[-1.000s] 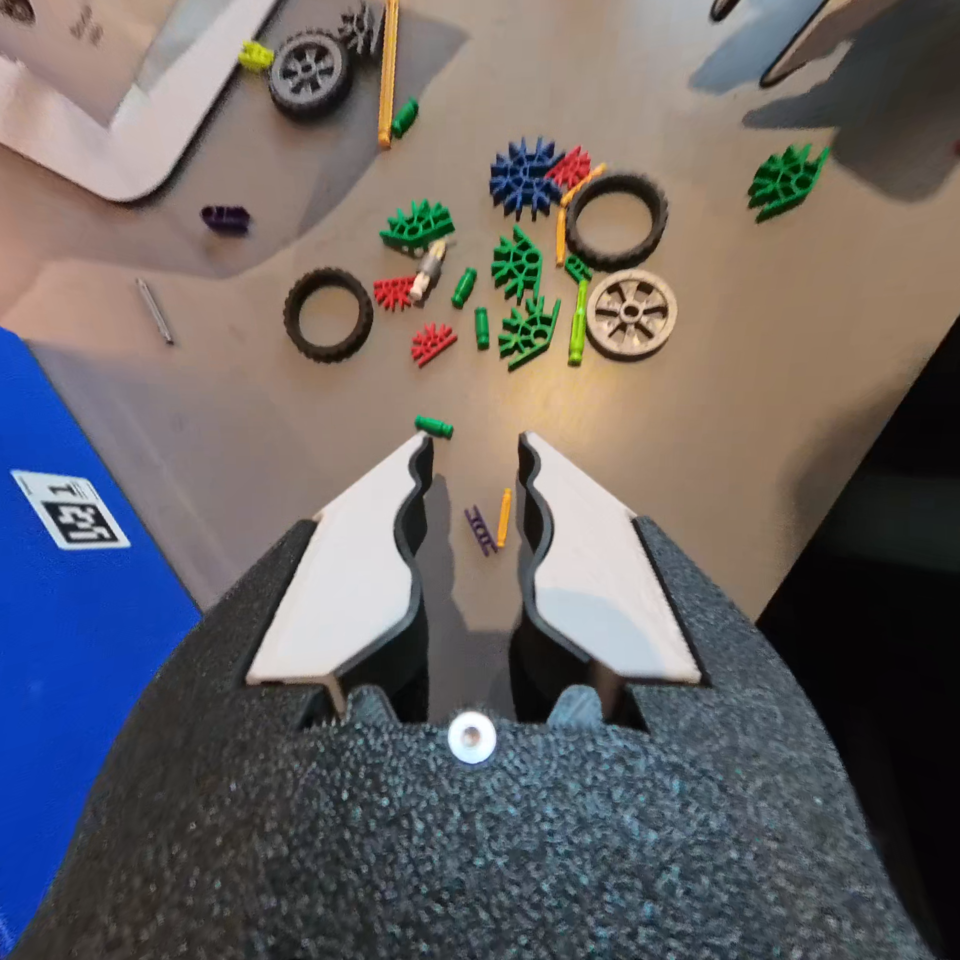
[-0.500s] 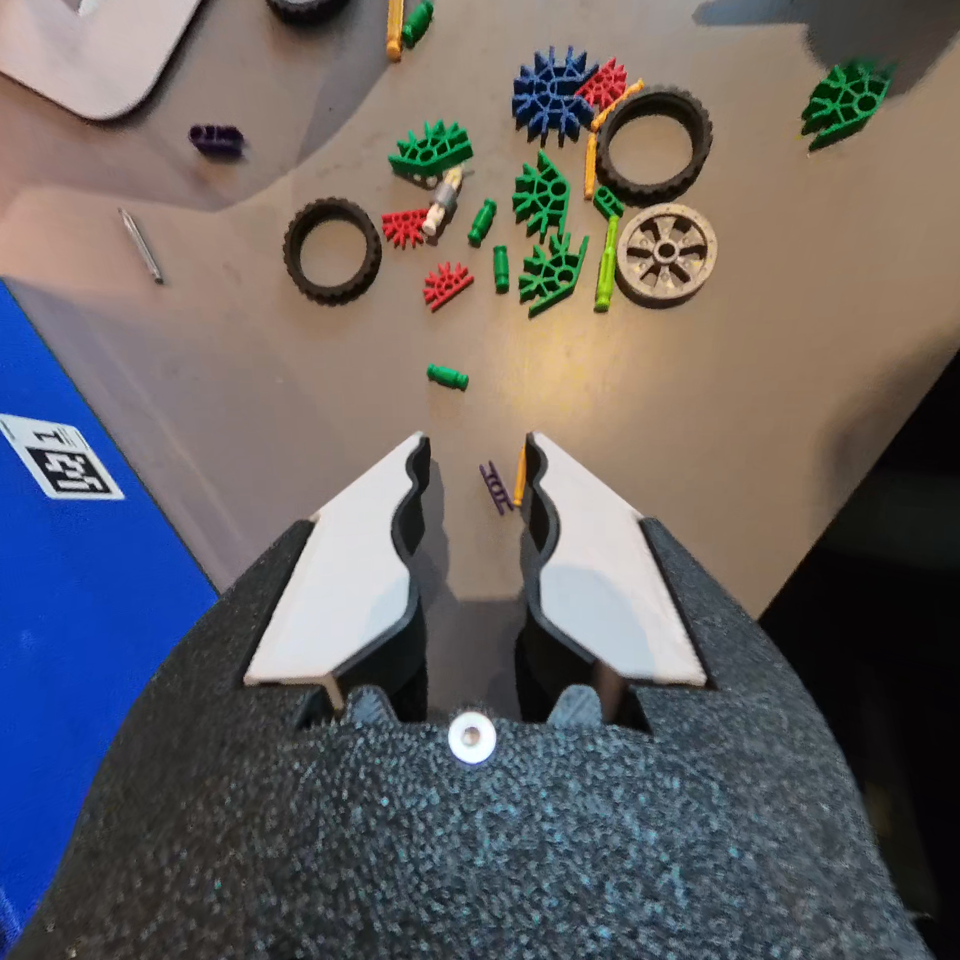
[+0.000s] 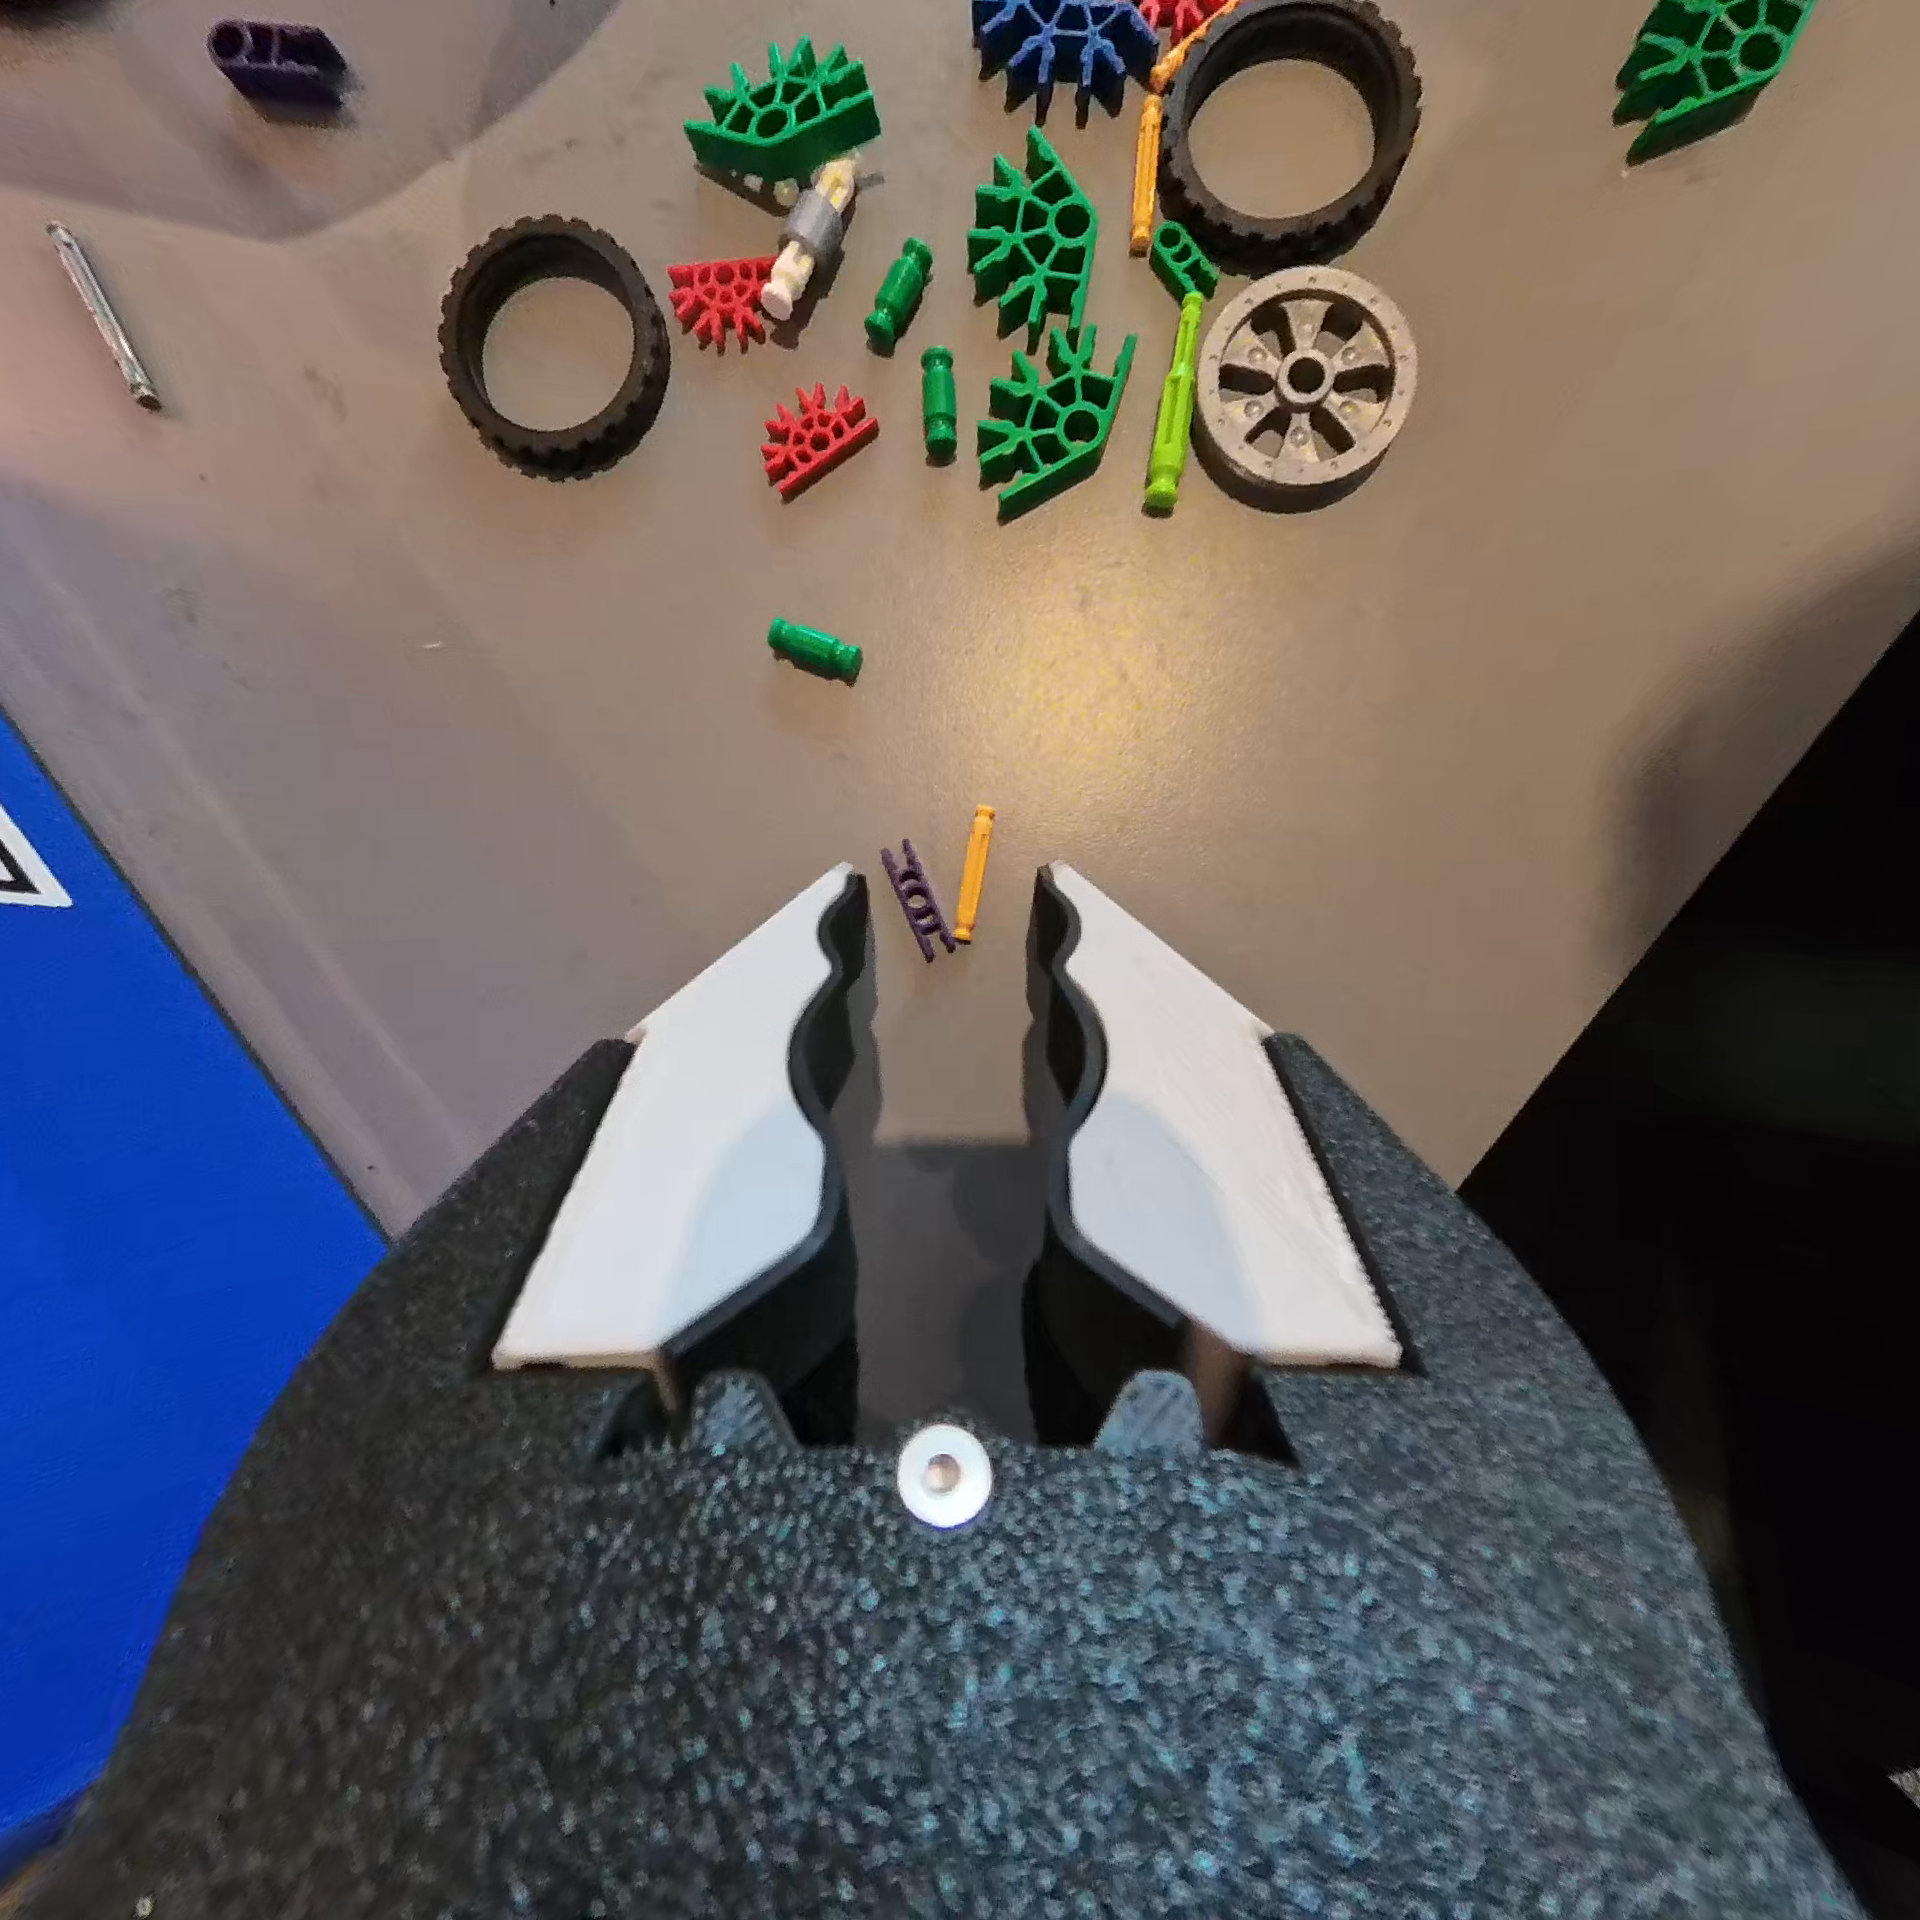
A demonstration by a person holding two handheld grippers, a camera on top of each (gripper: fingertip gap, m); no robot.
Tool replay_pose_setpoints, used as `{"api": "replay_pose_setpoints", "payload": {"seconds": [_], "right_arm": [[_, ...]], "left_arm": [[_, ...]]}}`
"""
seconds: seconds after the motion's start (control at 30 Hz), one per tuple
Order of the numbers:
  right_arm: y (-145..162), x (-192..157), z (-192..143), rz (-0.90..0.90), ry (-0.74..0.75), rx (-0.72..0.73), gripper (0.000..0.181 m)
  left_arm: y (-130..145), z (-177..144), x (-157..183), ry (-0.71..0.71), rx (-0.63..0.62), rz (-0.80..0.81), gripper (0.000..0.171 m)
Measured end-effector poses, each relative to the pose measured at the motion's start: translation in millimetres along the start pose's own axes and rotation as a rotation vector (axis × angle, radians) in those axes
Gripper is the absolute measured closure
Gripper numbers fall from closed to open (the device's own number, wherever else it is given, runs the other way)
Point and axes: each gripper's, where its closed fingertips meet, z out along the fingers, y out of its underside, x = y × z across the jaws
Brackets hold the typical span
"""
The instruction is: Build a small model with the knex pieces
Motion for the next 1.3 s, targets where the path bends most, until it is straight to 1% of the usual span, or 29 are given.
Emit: {"api": "replay_pose_setpoints", "payload": {"seconds": [0.27,0.3,0.33,0.37,0.47,0.57,0.67,0.77,0.9,1.0,1.1,1.2,1.3], "right_arm": [[1,-3,1,0.001,-0.015,0.009,0.153],[0,-4,1,-0.001,-0.019,0.011,0.153],[-1,-4,1,-0.005,-0.021,0.013,0.153],[-1,-5,2,-0.007,-0.023,0.014,0.153],[-1,-5,2,-0.01,-0.024,0.015,0.153],[-1,-4,2,-0.005,-0.022,0.021,0.153],[-1,-4,0,-0.001,-0.022,0.029,0.153],[0,-3,-1,0.0,-0.024,0.032,0.153],[0,-3,-1,-0.005,-0.026,0.035,0.153],[0,-3,-2,-0.007,-0.023,0.037,0.153],[-2,-3,-3,-0.004,-0.022,0.045,0.153],[-3,-1,-9,-0.001,-0.007,0.051,0.153],[-12,-5,-24,0.006,-0.005,0.095,0.153]], "left_arm": [[-6,5,9,0.037,0.017,0.003,0.157],[-8,6,8,0.027,0.023,0.004,0.155],[-12,6,5,0.003,0.035,0.015,0.148],[-19,6,4,-0.016,0.059,0.031,0.147],[-46,7,21,0.026,0.132,0.093,0.148],[-59,21,36,0.052,0.124,0.157,0.15],[-59,34,38,0.054,0.089,0.182,0.152],[-63,37,39,0.083,0.109,0.152,0.155],[-65,39,43,0.119,0.123,0.135,0.165],[-66,40,42,0.117,0.131,0.125,0.166],[-69,39,37,0.079,0.148,0.125,0.167],[-81,24,32,0.058,0.205,0.119,0.167],[-104,8,52,0.119,0.266,0.175,0.166]]}}
